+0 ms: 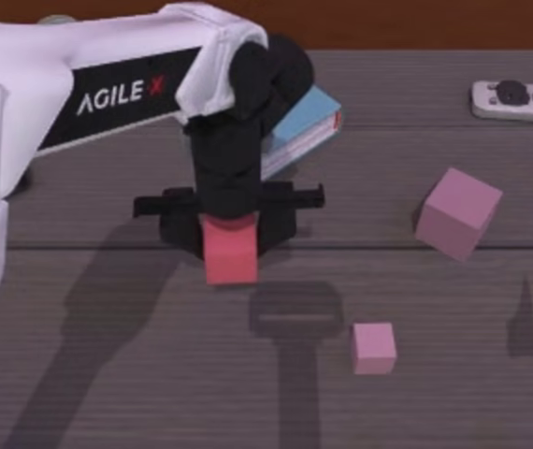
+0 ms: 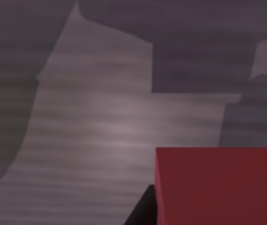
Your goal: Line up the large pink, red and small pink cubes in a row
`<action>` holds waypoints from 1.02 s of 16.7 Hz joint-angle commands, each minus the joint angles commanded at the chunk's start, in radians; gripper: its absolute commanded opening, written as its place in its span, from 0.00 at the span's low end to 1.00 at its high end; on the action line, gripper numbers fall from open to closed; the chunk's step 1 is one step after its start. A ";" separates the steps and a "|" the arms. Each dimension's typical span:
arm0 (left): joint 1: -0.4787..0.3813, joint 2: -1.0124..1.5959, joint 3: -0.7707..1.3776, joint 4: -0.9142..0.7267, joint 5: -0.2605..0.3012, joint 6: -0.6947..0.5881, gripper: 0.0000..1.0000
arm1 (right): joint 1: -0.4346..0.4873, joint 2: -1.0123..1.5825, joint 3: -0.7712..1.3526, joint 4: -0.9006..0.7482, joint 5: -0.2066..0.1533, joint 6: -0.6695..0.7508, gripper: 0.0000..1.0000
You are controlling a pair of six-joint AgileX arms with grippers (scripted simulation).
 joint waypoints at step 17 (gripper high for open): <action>-0.247 0.027 -0.086 0.124 -0.003 -0.218 0.00 | 0.000 0.000 0.000 0.000 0.000 0.000 1.00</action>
